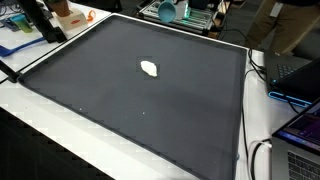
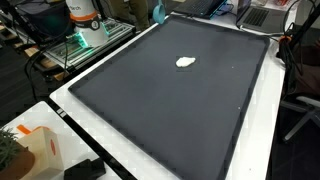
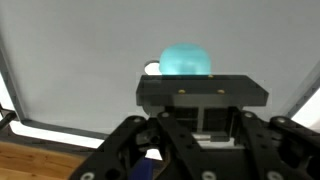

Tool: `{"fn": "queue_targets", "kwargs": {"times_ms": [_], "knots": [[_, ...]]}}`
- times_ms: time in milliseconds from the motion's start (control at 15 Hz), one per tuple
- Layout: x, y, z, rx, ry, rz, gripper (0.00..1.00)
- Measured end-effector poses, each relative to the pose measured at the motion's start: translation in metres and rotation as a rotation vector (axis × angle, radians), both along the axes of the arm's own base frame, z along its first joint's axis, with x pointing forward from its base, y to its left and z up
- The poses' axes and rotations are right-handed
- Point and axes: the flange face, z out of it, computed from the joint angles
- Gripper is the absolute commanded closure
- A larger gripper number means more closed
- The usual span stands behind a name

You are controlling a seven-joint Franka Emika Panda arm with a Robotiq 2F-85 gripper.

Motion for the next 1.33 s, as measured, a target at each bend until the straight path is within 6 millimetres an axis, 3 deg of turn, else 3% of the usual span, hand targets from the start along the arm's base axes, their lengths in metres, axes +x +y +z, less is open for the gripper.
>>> {"fn": "queue_targets", "kwargs": {"times_ms": [67, 133, 333, 533, 800, 933, 1133, 1200, 1333], "knots": [[-0.001, 0.002, 0.000, -0.005, 0.001, -0.003, 0.53], [-0.002, 0.002, -0.001, -0.008, 0.005, -0.005, 0.78], [0.000, 0.000, -0.003, 0.005, -0.006, -0.012, 0.78], [0.026, -0.007, -0.010, 0.064, -0.132, -0.021, 0.78], [0.061, -0.034, -0.029, 0.089, -0.217, -0.089, 0.78], [0.065, -0.046, -0.044, 0.077, -0.179, -0.140, 0.78], [0.064, -0.045, -0.066, 0.084, -0.113, -0.164, 0.78], [0.064, -0.042, -0.072, 0.087, -0.099, -0.159, 0.53], [0.063, -0.035, -0.080, 0.095, -0.074, -0.144, 0.53]]}}
